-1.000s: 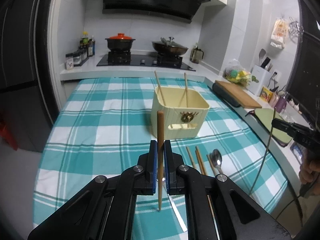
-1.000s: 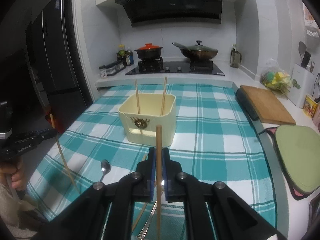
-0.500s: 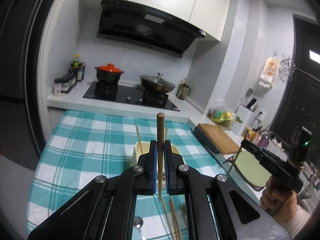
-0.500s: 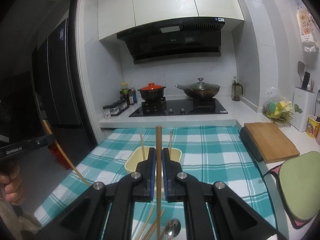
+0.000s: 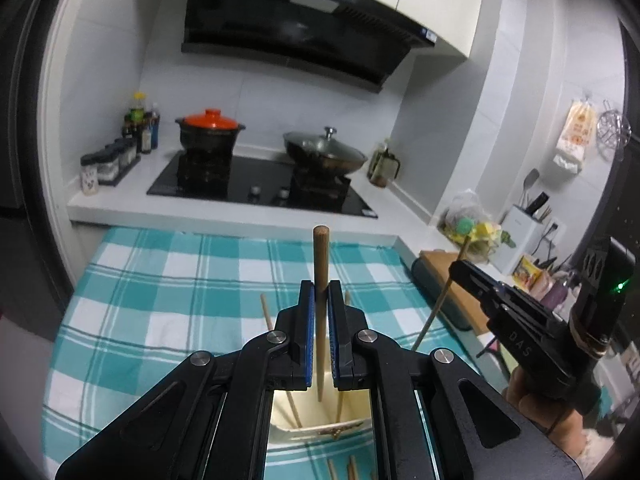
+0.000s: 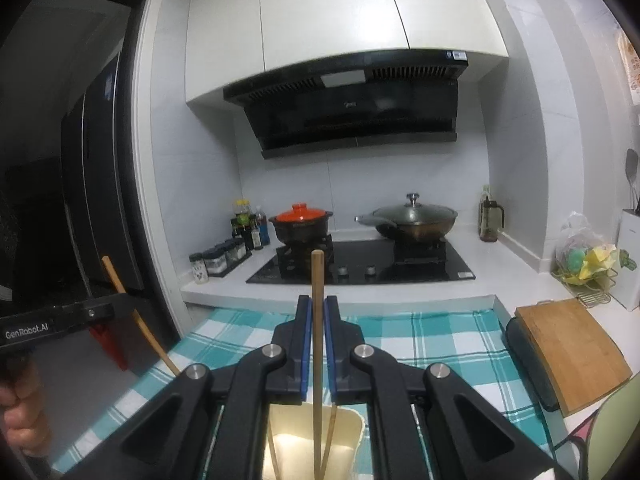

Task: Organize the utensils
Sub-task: 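Lift the left tool's chopstick into the cream holder while the right tool inserts its chopstick, then open the left tool releasing the chopstick while the right tool releases its chopstick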

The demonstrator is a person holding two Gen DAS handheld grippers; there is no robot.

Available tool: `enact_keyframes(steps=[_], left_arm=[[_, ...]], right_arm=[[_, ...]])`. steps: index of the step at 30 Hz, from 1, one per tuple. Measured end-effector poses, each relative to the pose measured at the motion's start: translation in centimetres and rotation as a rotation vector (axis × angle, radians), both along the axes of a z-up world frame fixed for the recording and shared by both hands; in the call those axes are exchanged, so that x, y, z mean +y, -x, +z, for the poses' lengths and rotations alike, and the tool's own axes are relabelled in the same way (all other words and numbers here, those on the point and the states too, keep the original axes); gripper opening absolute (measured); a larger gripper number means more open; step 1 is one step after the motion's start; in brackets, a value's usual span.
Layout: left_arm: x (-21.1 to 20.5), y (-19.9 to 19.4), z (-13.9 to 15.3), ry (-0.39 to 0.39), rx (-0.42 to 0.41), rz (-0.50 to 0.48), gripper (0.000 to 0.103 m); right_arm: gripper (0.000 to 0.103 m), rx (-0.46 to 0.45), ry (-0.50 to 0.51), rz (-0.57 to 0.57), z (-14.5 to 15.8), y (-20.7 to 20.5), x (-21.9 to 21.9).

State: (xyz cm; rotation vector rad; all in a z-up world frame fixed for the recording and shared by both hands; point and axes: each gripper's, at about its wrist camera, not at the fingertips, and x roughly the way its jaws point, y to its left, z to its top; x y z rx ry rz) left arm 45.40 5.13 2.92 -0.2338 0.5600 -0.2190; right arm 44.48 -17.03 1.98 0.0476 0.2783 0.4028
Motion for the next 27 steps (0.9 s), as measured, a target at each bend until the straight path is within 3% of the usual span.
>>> enact_keyframes(steps=[7, 11, 13, 15, 16, 21, 27], left_arm=[[-3.0, -5.7, -7.3, -0.044, 0.200, -0.051, 0.005], [-4.1, -6.8, -9.3, -0.095, 0.234, -0.041, 0.008], [-3.8, -6.5, -9.5, -0.090, 0.235, -0.033, 0.024], [-3.3, -5.5, -9.0, -0.085, 0.218, -0.020, 0.058], [-2.9, -4.6, -8.6, -0.093, 0.204, -0.011, 0.064], [-1.1, 1.2, -6.4, -0.158, 0.121, 0.012, 0.097], [0.5, 10.8, -6.4, -0.316, 0.037, 0.017, 0.100]], right_arm=[[0.006, 0.267, 0.074, 0.000, -7.4, -6.5, 0.5], [0.007, 0.338, 0.091, 0.006, -10.0, -8.2, 0.7], [0.013, 0.358, 0.085, -0.005, -10.6, -8.8, 0.6], [0.033, 0.363, 0.070, -0.018, -10.4, -8.8, 0.2], [0.042, 0.356, 0.054, -0.025, -10.1, -8.4, -0.2], [0.056, 0.324, 0.072, -0.051, -8.3, -5.0, -1.7], [0.061, 0.302, 0.136, -0.052, -7.8, 2.6, -3.7]])
